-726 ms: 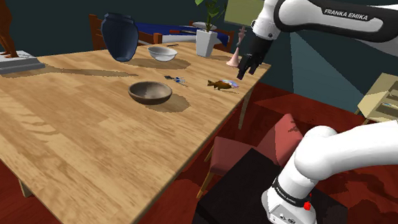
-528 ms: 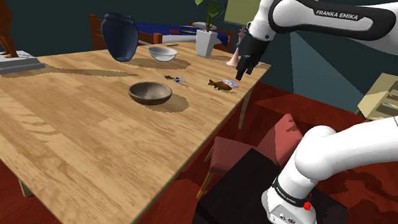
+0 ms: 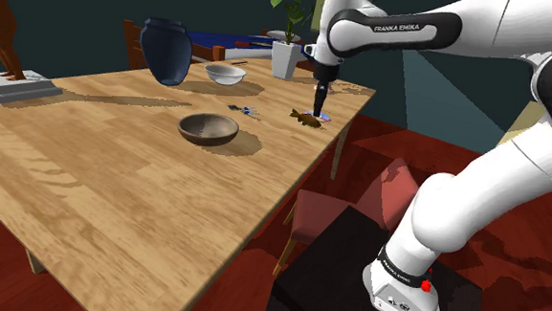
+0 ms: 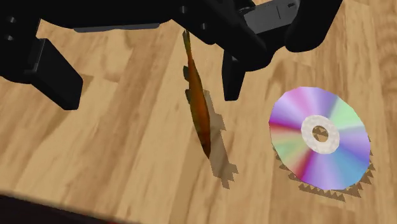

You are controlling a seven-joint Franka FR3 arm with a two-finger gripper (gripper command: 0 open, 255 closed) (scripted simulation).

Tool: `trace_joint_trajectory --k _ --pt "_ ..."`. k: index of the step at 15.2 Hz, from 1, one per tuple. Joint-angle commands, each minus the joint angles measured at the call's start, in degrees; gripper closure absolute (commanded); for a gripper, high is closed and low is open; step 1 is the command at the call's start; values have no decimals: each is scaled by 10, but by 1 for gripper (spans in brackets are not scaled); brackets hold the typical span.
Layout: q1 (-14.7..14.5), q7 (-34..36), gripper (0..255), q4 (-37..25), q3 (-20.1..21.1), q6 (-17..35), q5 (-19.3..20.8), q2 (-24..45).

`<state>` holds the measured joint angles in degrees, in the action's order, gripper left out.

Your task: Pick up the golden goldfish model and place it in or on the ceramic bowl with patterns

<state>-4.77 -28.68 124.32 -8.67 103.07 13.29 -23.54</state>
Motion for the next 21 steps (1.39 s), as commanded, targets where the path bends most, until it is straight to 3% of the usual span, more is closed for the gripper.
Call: trace_joint_trajectory --k 1,3,11,18,19,21 --pt "-9 -67 0 -29 -12 10 15 52" --pt "-16 -116 0 -50 -16 20 25 92" --pt "-10 -114 0 -1 -25 78 31 100" --pt "-10 -114 0 -1 -25 78 31 100" --pt "-10 -114 255 -1 -25 78 31 100" --pt "-10 -114 255 -1 -25 78 31 100"
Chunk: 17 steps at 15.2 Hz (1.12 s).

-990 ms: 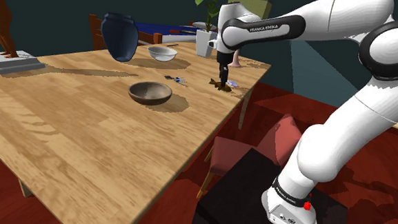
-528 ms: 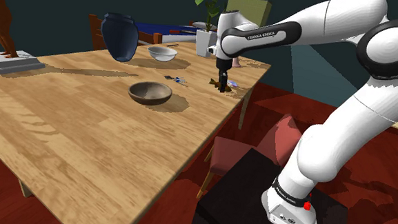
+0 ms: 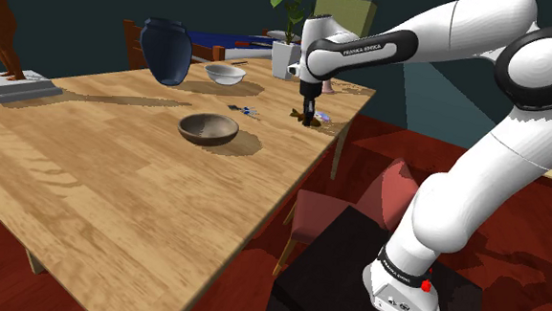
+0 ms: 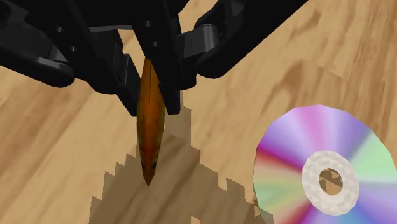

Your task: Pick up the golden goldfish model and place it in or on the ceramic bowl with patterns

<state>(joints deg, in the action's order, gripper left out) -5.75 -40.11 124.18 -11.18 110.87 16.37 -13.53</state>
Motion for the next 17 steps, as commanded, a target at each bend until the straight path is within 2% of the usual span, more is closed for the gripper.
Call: trace_joint_trajectory --k 1,7,17 --pt "0 0 255 0 0 0 0 0" --pt "0 0 255 0 0 0 0 0" --pt "-2 -15 255 -68 4 -75 -6 -8"
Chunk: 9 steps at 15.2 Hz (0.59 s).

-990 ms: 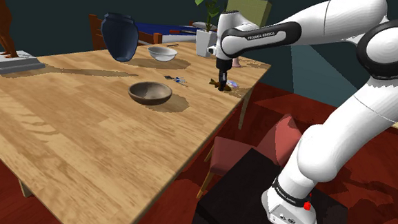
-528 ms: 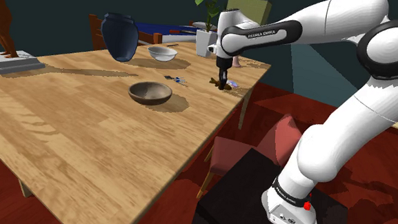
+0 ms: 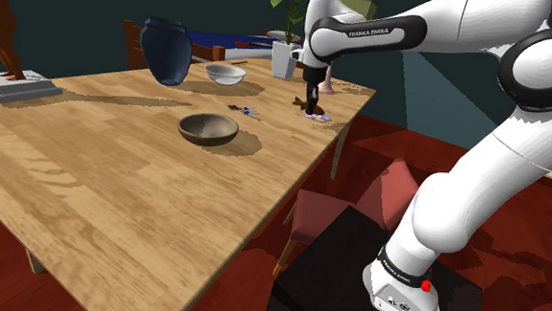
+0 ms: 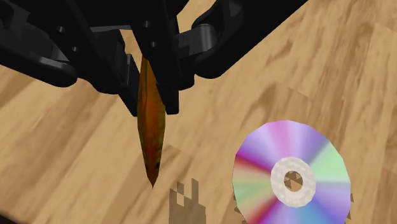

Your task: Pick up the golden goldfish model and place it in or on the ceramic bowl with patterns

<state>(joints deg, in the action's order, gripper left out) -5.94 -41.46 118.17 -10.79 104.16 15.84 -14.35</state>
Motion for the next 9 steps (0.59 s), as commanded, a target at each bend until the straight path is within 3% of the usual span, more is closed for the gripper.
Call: trace_joint_trajectory --k 1,9 --pt "0 -3 255 -15 1 -15 -1 0" --pt "-2 -16 255 -79 4 -75 -5 3"
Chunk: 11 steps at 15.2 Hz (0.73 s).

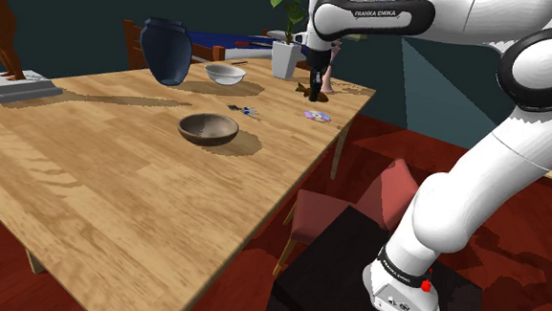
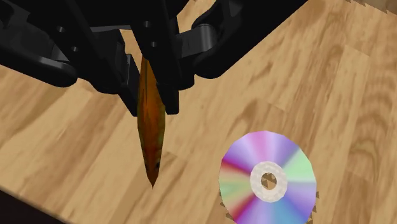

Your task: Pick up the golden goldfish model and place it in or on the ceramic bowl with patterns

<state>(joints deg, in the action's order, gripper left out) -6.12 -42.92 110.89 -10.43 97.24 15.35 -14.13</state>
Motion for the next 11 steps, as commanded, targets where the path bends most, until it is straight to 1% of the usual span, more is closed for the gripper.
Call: trace_joint_trajectory --k 1,4,11 --pt "0 -3 255 -15 1 -13 -1 2" --pt "-1 -7 255 -40 2 -34 -2 5" --pt "-39 81 255 -80 58 -57 -20 44"
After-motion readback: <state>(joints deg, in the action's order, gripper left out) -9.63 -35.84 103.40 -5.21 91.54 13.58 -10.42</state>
